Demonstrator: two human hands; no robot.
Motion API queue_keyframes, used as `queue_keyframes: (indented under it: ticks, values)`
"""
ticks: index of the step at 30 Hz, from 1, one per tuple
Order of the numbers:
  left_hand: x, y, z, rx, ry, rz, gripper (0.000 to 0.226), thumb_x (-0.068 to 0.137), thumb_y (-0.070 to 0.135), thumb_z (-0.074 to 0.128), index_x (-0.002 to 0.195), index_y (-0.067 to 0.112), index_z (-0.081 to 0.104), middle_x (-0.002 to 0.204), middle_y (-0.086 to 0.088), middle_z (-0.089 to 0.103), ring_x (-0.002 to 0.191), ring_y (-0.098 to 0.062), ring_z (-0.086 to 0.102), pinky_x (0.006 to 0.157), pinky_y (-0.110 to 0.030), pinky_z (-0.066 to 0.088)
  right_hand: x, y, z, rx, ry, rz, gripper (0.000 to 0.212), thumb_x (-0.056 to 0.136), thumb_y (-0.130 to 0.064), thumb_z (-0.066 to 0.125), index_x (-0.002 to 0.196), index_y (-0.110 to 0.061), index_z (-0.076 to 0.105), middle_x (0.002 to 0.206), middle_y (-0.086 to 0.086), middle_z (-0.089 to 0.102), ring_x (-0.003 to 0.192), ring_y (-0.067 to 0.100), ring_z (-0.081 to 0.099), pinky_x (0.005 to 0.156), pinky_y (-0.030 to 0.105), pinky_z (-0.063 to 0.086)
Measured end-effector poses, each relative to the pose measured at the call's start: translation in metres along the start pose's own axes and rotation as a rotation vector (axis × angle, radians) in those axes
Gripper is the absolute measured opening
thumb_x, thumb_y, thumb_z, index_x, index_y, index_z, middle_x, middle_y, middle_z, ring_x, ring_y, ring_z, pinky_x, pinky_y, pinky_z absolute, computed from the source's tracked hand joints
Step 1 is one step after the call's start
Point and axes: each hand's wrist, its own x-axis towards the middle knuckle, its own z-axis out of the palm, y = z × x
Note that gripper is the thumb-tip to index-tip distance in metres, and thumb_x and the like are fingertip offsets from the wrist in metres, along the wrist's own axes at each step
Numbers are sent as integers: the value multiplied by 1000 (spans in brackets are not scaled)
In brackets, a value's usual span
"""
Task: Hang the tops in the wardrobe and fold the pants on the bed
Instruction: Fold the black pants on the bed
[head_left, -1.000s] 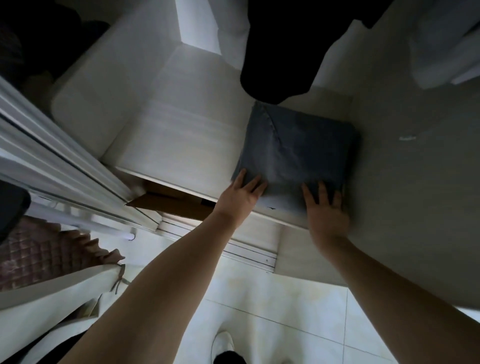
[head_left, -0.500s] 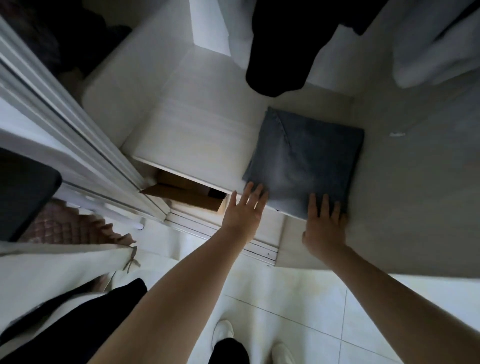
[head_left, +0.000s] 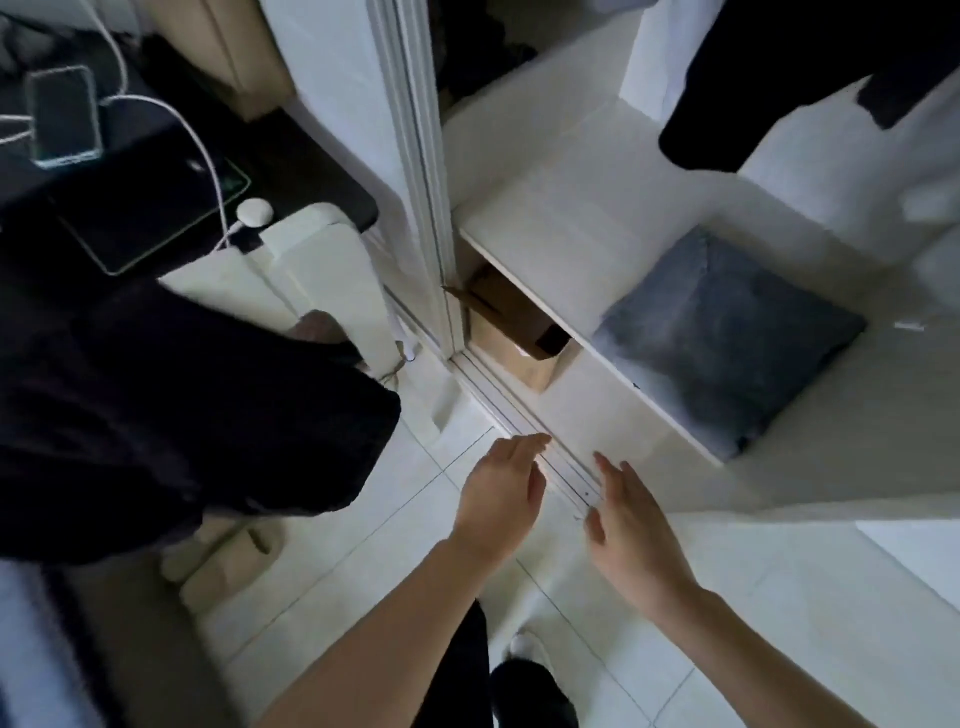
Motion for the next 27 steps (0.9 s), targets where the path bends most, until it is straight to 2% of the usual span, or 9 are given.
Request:
queue_keyframes:
  ticks: [5, 7, 12, 15, 21, 27]
  values:
    - [-113, 22, -35, -129, 272, -416, 34, 93, 10, 50, 121, 26, 59, 98, 12, 64, 93, -1, 57, 76, -23, 49, -57, -25, -1, 73, -49, -192, 52, 96, -23, 50, 145, -13, 34, 147, 6, 42, 137, 20, 38, 111, 32, 37]
    - [-150, 29, -50, -182, 377, -523, 33, 92, 10, 51, 119, 28, 59, 93, 13, 64, 90, -1, 56, 73, -22, 46, -75, -38, -1, 81, -63, -262, 49, 96, -21, 51, 142, -12, 39, 140, 7, 48, 131, 20, 43, 107, 32, 41]
    - [-250, 45, -87, -235, 674, -749, 29, 92, 10, 51, 114, 27, 61, 85, 9, 63, 84, -10, 59, 75, -29, 50, -123, -91, 5, 48, -166, -457, 46, 96, -17, 49, 141, -11, 40, 136, 3, 51, 129, 17, 43, 103, 24, 34]
    - [-298, 50, -105, -262, 811, -855, 26, 93, 11, 51, 111, 27, 62, 84, 9, 64, 83, -6, 58, 73, -26, 49, -144, -131, 8, 44, -228, -570, 46, 97, -18, 47, 142, -14, 37, 136, -2, 50, 129, 14, 40, 96, 17, 30]
    - [-339, 40, -145, -279, 904, -920, 24, 94, 12, 53, 109, 27, 63, 84, 7, 64, 83, -9, 59, 76, -33, 51, -158, -214, 9, 47, -185, -733, 42, 97, -17, 48, 138, -12, 42, 130, 0, 54, 123, 17, 44, 92, 22, 36]
    - [-340, 13, -209, -212, 873, -806, 20, 95, 16, 51, 110, 23, 63, 84, 9, 62, 85, -12, 57, 78, -31, 50, -155, -282, -1, 123, -58, -772, 40, 96, -15, 49, 135, -9, 46, 125, 2, 58, 120, 21, 47, 89, 23, 36]
